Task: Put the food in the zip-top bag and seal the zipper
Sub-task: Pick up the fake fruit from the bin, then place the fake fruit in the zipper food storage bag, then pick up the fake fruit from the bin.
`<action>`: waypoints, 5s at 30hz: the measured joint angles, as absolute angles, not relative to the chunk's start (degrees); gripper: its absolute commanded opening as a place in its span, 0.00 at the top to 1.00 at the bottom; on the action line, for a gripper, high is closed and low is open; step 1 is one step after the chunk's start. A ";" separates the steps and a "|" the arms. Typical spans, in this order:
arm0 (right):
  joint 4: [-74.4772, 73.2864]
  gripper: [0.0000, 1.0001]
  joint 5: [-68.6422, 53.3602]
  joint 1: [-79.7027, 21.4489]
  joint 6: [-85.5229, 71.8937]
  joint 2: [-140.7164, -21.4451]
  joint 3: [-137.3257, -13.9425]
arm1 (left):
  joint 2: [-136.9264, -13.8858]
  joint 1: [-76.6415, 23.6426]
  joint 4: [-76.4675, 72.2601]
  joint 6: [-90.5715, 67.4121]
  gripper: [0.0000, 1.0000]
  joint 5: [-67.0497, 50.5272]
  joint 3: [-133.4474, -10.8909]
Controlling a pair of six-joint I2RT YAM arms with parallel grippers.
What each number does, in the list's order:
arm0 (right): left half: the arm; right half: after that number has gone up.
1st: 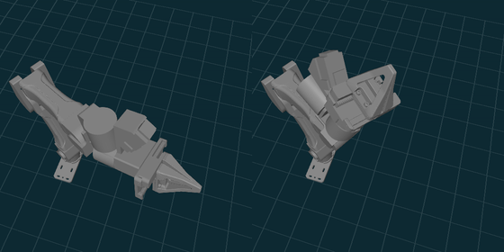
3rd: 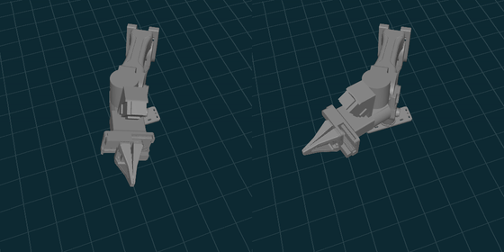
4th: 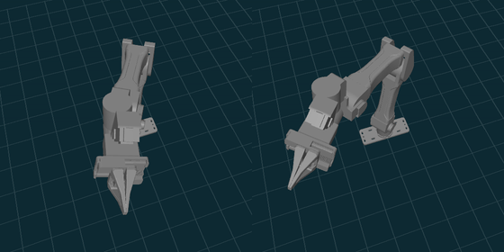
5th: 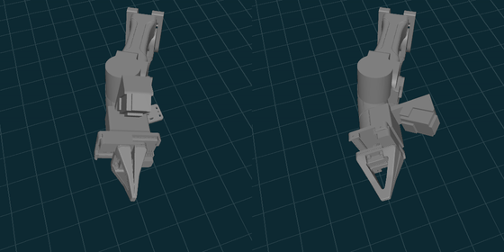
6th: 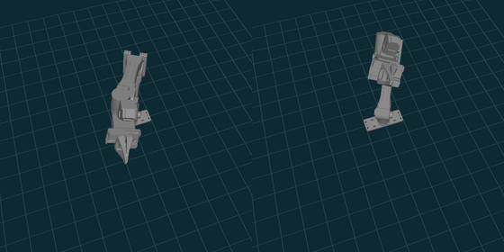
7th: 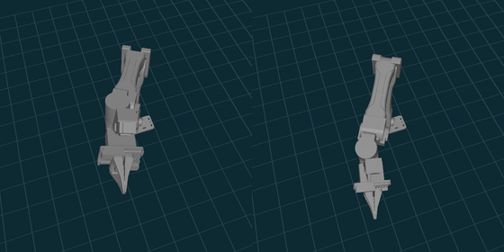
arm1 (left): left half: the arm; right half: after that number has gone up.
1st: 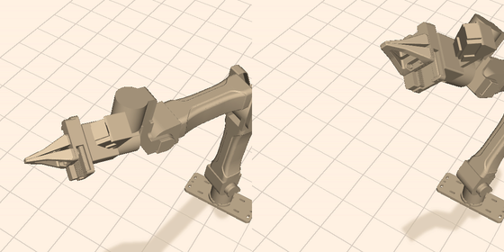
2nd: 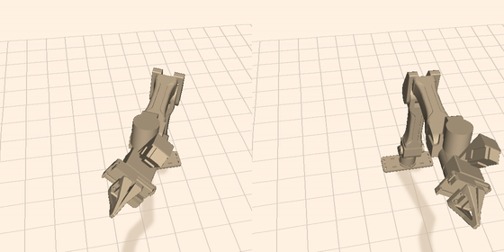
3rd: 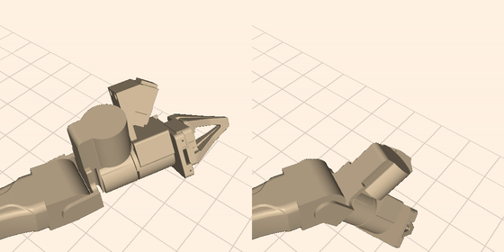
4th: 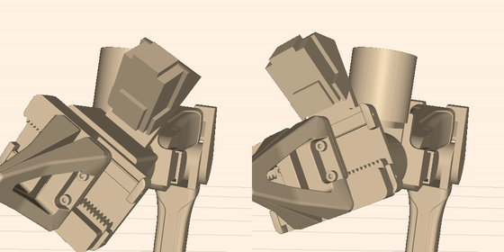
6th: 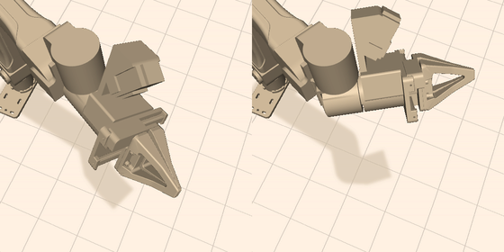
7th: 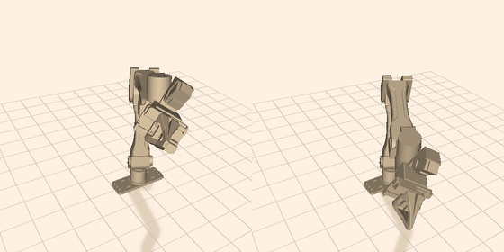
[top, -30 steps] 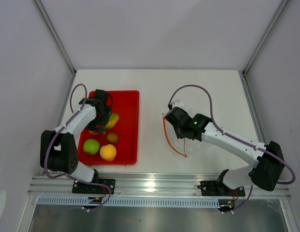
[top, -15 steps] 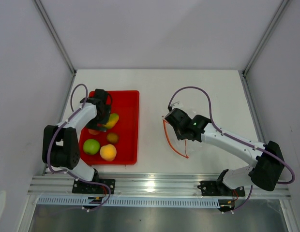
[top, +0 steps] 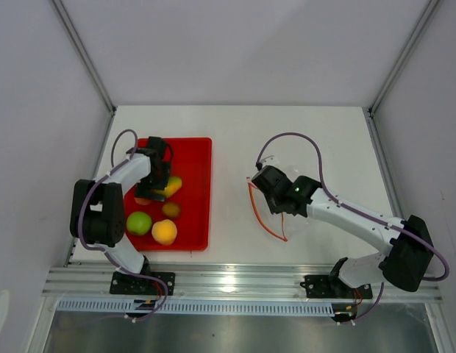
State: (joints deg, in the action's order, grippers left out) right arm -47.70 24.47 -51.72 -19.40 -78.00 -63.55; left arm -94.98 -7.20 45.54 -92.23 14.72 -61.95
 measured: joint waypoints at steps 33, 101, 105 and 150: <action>-47.75 1.00 23.94 -51.72 -20.12 -77.01 -63.02 | -89.78 -8.40 44.16 -86.19 0.38 16.84 -62.65; -40.99 1.00 -4.05 -43.38 -33.47 -70.59 -66.83 | -68.27 -43.31 -9.82 -47.94 0.39 -17.61 -37.69; -40.58 1.00 -4.19 -43.38 -33.47 -70.61 -66.22 | -69.93 -44.23 -5.80 -47.51 0.35 -16.69 -40.95; -42.61 1.00 1.06 -42.50 -28.84 -67.02 -62.52 | -53.93 -31.62 45.25 -54.43 0.01 21.93 -52.23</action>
State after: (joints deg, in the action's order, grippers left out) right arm -42.61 1.06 -42.50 -28.84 -67.02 -62.52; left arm -53.93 -31.62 45.25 -54.43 21.93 -52.23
